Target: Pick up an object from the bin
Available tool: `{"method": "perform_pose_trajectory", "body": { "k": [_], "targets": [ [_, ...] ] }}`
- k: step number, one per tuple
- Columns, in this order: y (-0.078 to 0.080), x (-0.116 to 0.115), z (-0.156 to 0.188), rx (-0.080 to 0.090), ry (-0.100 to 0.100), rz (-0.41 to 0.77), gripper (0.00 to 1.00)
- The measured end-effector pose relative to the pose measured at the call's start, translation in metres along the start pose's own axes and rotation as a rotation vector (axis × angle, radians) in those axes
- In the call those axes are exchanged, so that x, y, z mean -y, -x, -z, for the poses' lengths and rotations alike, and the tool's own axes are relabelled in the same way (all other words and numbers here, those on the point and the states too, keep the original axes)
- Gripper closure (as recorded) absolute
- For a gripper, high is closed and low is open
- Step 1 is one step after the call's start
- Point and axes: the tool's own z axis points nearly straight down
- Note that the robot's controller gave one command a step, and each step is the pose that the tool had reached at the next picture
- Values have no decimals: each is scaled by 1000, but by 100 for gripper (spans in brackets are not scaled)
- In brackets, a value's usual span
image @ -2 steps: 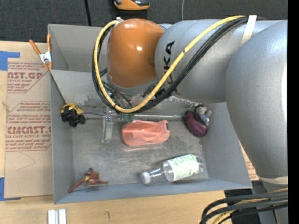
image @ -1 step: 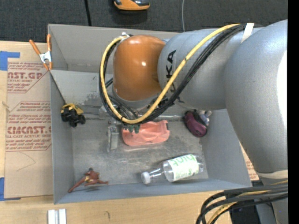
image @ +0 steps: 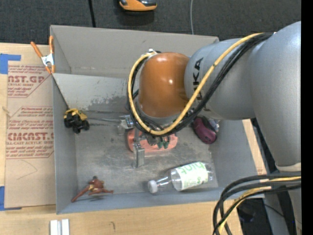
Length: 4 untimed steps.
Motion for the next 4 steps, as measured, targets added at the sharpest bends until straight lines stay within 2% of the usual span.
{"method": "perform_pose_trajectory", "body": {
  "k": [1,2,3,4],
  "targets": [
    [-18,16,19,-8,-5,-15,0],
    [-31,10,31,1,1,-175,0],
    [-31,57,17,-1,-1,-121,0],
    [-48,89,-17,9,0,-313,0]
  ]
}}
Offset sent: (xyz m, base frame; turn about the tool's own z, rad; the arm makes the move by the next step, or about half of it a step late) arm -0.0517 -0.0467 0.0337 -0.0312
